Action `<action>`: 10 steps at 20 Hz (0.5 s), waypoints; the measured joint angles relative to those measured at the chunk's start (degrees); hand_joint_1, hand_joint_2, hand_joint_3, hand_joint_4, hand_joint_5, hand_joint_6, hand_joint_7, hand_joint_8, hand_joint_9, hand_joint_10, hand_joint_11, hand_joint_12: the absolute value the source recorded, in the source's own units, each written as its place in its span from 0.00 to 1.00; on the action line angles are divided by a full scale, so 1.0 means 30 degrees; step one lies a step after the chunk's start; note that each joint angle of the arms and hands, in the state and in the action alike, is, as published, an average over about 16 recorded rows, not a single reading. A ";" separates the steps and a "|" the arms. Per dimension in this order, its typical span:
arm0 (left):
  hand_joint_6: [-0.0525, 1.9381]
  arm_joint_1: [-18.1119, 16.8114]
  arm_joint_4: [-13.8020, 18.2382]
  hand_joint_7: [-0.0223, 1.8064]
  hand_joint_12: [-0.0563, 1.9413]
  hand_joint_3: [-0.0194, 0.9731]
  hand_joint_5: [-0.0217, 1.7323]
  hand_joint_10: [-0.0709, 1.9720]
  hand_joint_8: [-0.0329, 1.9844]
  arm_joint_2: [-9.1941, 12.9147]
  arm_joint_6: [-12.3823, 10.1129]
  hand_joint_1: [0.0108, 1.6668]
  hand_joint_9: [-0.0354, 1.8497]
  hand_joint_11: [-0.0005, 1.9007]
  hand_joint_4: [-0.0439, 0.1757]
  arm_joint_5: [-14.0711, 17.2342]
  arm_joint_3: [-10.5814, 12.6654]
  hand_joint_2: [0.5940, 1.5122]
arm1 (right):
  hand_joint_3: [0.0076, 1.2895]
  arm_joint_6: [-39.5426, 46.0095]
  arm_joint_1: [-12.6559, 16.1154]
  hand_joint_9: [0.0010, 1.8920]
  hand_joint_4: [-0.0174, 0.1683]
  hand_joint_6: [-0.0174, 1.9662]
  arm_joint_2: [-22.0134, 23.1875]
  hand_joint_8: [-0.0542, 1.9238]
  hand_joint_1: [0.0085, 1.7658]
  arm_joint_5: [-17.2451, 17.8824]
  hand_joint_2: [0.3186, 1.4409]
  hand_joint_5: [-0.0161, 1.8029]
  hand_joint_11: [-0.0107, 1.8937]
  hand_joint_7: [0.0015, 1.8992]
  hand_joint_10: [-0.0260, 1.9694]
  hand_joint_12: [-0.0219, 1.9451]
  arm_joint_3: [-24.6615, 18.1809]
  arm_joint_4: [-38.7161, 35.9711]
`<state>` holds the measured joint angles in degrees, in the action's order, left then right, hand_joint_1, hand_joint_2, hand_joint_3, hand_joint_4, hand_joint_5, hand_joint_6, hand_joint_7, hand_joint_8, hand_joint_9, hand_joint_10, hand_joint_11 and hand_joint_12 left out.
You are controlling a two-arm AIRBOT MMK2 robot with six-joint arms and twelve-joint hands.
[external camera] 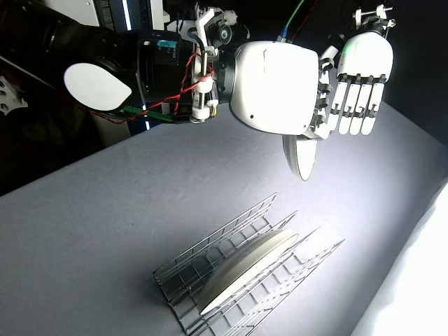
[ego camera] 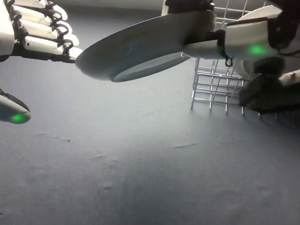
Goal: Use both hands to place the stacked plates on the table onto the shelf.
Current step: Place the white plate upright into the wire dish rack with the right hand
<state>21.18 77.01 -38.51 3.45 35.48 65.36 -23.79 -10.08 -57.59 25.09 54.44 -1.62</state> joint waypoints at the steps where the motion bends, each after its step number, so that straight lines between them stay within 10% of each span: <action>1: 0.03 -0.0012 -0.0085 0.11 0.19 0.03 0.10 0.04 0.02 0.0022 0.0000 0.01 0.11 0.01 0.21 0.0018 -0.0049 0.65 | 0.00 0.0004 0.0094 0.53 0.07 0.43 0.0091 0.39 0.78 -0.0164 0.60 0.55 0.42 0.59 0.54 0.62 -0.0033 0.0291; 10: 0.03 -0.0241 0.0154 0.11 0.18 0.02 0.11 0.04 0.02 0.0220 -0.0125 0.01 0.11 0.01 0.21 -0.0078 -0.0673 0.65 | 0.01 0.0079 0.0824 0.53 0.07 0.43 0.1037 0.39 0.79 -0.1469 0.60 0.54 0.42 0.59 0.54 0.61 -0.0298 0.3037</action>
<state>20.46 77.48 -37.85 3.07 35.25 63.35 -23.55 -7.61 -54.48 20.68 53.54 7.49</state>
